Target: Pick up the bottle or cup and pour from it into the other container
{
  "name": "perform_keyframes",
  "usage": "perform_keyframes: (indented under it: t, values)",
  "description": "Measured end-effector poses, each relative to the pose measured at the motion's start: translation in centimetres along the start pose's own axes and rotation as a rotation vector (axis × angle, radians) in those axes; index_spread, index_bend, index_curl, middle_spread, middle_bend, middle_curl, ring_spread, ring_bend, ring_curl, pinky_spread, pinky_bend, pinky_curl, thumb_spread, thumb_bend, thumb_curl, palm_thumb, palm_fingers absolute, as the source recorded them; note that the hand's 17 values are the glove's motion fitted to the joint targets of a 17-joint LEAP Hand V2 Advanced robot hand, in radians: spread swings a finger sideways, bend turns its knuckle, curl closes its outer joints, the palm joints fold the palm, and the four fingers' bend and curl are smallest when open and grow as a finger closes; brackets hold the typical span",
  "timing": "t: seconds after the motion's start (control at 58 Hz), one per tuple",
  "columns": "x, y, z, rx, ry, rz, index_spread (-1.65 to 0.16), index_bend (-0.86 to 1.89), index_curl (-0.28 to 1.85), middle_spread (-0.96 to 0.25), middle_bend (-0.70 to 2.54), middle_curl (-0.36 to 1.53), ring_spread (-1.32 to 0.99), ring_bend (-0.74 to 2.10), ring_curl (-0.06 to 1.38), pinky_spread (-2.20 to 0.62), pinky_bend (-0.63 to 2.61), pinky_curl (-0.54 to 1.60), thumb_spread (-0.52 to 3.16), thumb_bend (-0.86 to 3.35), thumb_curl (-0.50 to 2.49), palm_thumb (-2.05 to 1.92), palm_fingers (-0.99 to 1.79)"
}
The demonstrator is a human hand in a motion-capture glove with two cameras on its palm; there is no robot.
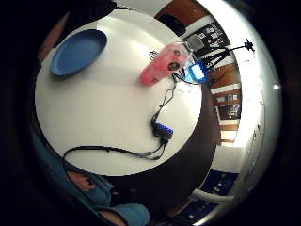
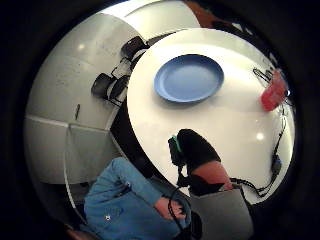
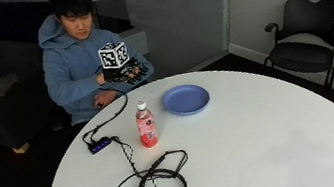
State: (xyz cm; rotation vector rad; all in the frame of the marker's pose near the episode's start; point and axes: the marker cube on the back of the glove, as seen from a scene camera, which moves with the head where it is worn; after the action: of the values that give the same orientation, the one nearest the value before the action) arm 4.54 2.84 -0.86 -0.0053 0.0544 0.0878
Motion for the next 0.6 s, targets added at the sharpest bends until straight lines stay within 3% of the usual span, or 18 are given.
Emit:
perform_keyframes:
  t: [0.293,0.603]
  values:
    - [6.2,2.1,-1.0,0.048,0.023,0.094,-0.40,0.17,0.28,-0.05,0.17,0.20,0.07,0.35,0.23,0.17,0.60,0.24,1.00,-0.02,0.31,0.57,0.14]
    - [15.0,3.6,-1.3,0.246,-0.164,0.194,-0.36,0.14,0.27,-0.04,0.19,0.25,0.06,0.39,0.26,0.17,0.60,0.25,0.99,-0.02,0.34,0.59,0.19]
